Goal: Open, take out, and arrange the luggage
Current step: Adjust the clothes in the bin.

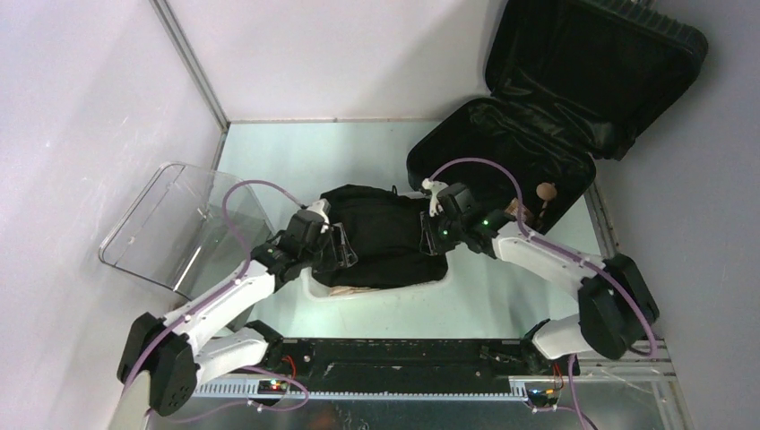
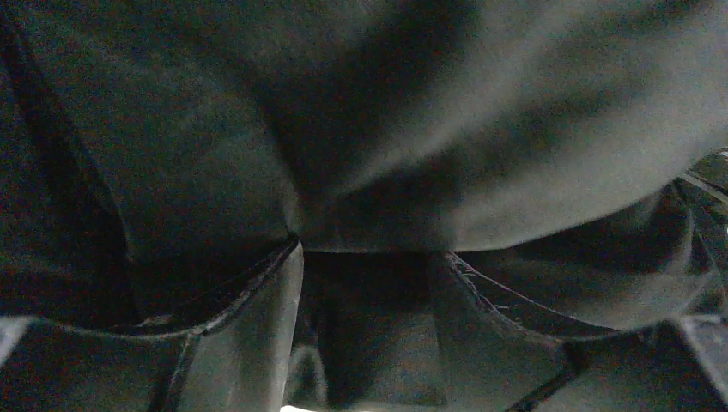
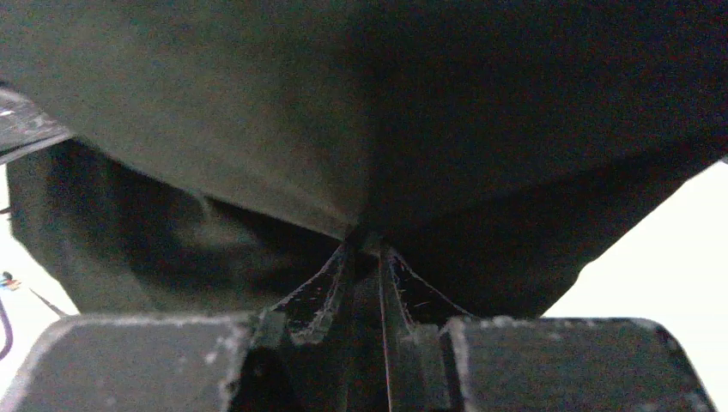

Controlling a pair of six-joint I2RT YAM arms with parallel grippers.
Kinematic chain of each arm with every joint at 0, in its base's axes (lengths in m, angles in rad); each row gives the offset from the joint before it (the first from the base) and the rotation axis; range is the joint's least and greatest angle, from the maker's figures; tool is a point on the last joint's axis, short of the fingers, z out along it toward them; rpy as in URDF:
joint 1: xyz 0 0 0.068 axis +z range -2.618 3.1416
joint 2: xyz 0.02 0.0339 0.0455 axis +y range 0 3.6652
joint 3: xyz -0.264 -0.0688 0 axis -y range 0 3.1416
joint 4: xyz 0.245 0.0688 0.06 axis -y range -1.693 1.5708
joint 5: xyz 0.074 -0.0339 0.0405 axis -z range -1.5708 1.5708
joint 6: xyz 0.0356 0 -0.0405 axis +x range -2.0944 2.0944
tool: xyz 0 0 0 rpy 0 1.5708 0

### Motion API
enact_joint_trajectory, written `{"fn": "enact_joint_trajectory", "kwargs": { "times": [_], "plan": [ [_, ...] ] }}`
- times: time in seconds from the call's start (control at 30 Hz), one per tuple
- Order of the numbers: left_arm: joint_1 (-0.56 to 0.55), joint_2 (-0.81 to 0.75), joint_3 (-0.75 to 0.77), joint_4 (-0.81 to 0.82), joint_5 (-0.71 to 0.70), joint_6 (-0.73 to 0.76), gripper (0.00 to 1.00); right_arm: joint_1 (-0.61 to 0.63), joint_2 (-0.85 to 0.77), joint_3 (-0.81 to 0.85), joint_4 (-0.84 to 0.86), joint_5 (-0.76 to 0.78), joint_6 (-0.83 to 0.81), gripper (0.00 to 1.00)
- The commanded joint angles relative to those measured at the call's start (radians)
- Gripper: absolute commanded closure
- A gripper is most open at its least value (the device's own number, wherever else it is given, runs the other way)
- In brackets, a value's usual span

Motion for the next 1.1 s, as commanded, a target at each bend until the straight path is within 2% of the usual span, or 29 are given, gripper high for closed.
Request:
{"fn": "enact_joint_trajectory", "kwargs": {
  "times": [0.0, 0.17, 0.37, 0.47, 0.57, 0.67, 0.73, 0.8, 0.83, 0.87, 0.9, 1.07],
  "plan": [
    [-0.005, 0.041, -0.027, 0.105, 0.055, -0.059, 0.38, -0.026, 0.097, -0.005, 0.117, 0.025, -0.018, 0.82],
    [-0.006, 0.045, 0.036, 0.033, 0.015, -0.029, 0.38, -0.042, 0.083, -0.002, 0.143, 0.070, -0.022, 0.83],
    [-0.005, -0.027, 0.355, -0.237, -0.080, 0.156, 0.35, -0.024, -0.043, 0.097, 0.030, 0.126, 0.007, 0.76],
    [-0.005, -0.041, 0.536, -0.369, -0.151, 0.267, 0.32, 0.004, -0.120, 0.113, -0.010, 0.245, 0.039, 0.72],
    [-0.004, -0.039, 0.670, -0.474, -0.221, 0.353, 0.29, 0.012, -0.174, 0.114, -0.049, 0.331, 0.056, 0.60],
    [-0.004, -0.024, 0.814, -0.623, -0.364, 0.448, 0.26, 0.011, -0.247, 0.115, -0.063, 0.393, 0.044, 0.51],
    [-0.005, -0.023, 0.859, -0.696, -0.451, 0.483, 0.25, 0.006, -0.285, 0.115, -0.055, 0.456, 0.049, 0.41],
    [-0.005, -0.034, 0.869, -0.754, -0.520, 0.508, 0.25, -0.013, -0.322, 0.115, -0.049, 0.487, 0.055, 0.29],
    [-0.006, -0.038, 0.867, -0.786, -0.554, 0.525, 0.26, -0.030, -0.332, 0.114, -0.053, 0.492, 0.067, 0.10],
    [-0.006, -0.050, 0.852, -0.794, -0.567, 0.536, 0.26, -0.039, -0.350, 0.113, -0.057, 0.484, 0.071, 0.05],
    [-0.006, -0.057, 0.830, -0.803, -0.578, 0.563, 0.26, -0.053, -0.360, 0.113, -0.062, 0.464, 0.070, 0.02],
    [-0.068, -0.104, 0.738, -0.787, -0.544, 0.684, 0.29, -0.075, -0.347, 0.110, -0.067, 0.425, 0.056, 0.01]
  ]
}}
